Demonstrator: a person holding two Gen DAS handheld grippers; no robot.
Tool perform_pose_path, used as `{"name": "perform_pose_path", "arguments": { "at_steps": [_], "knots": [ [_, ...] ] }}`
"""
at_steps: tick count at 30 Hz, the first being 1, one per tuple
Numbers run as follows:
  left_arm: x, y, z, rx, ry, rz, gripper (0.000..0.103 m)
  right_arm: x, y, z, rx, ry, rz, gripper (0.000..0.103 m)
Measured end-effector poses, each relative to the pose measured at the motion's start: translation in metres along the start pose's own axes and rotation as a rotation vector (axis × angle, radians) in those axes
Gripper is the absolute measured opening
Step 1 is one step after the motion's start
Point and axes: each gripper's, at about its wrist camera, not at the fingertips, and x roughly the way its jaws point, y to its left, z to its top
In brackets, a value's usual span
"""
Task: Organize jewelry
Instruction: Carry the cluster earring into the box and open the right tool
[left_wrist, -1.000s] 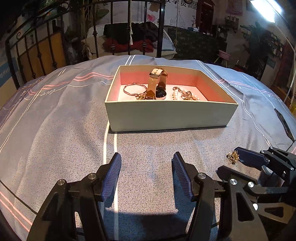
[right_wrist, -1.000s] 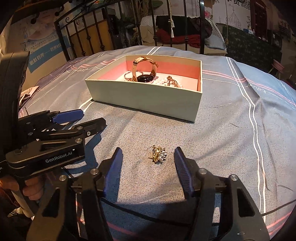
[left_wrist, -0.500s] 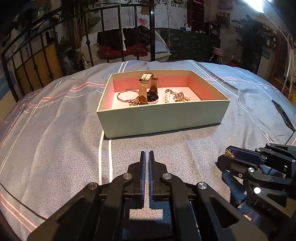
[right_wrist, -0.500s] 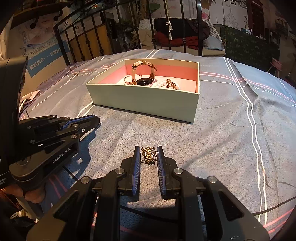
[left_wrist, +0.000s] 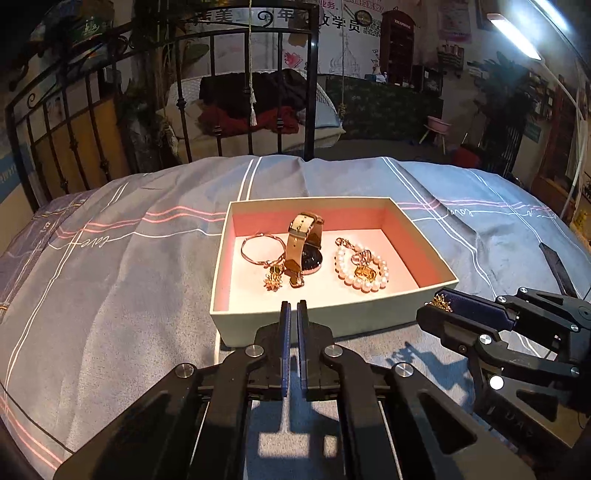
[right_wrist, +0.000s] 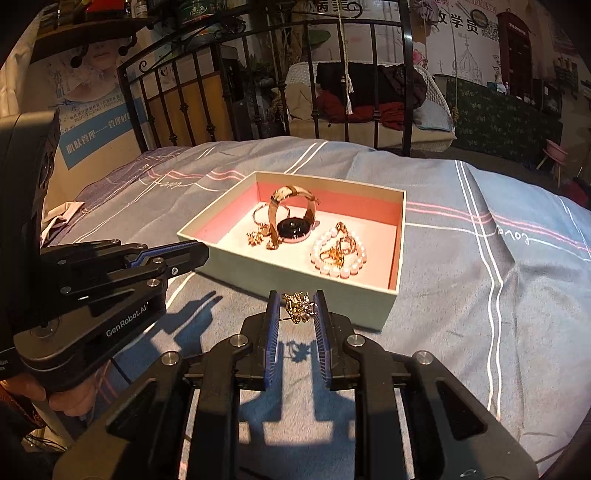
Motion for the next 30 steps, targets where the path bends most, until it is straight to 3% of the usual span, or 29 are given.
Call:
{"name": "perform_pose_path", "arguments": {
  "at_steps": [5, 10, 22, 24, 30],
  "knots": [
    [0.012, 0.003, 0.026, -0.009, -0.013, 0.008, 0.003, 0.014, -0.006, 0.026, -0.017, -0.016, -0.013, 0.020],
    [0.035, 0.007, 0.044, -0.025, 0.021, 0.007, 0.003, 0.042, -0.016, 0.042, 0.001, 0.029, -0.020, 0.020],
    [0.074, 0.019, 0.045, -0.059, 0.111, 0.017, 0.008, 0.080, -0.023, 0.037, 0.003, 0.129, -0.036, 0.020],
    [0.079, 0.020, 0.044, -0.066, 0.126, 0.017, 0.012, 0.083, -0.023, 0.035, 0.001, 0.139, -0.035, 0.020],
    [0.085, 0.020, 0.048, -0.083, 0.135, 0.034, 0.041, 0.085, -0.023, 0.037, -0.007, 0.148, -0.032, 0.020]
  ]
}}
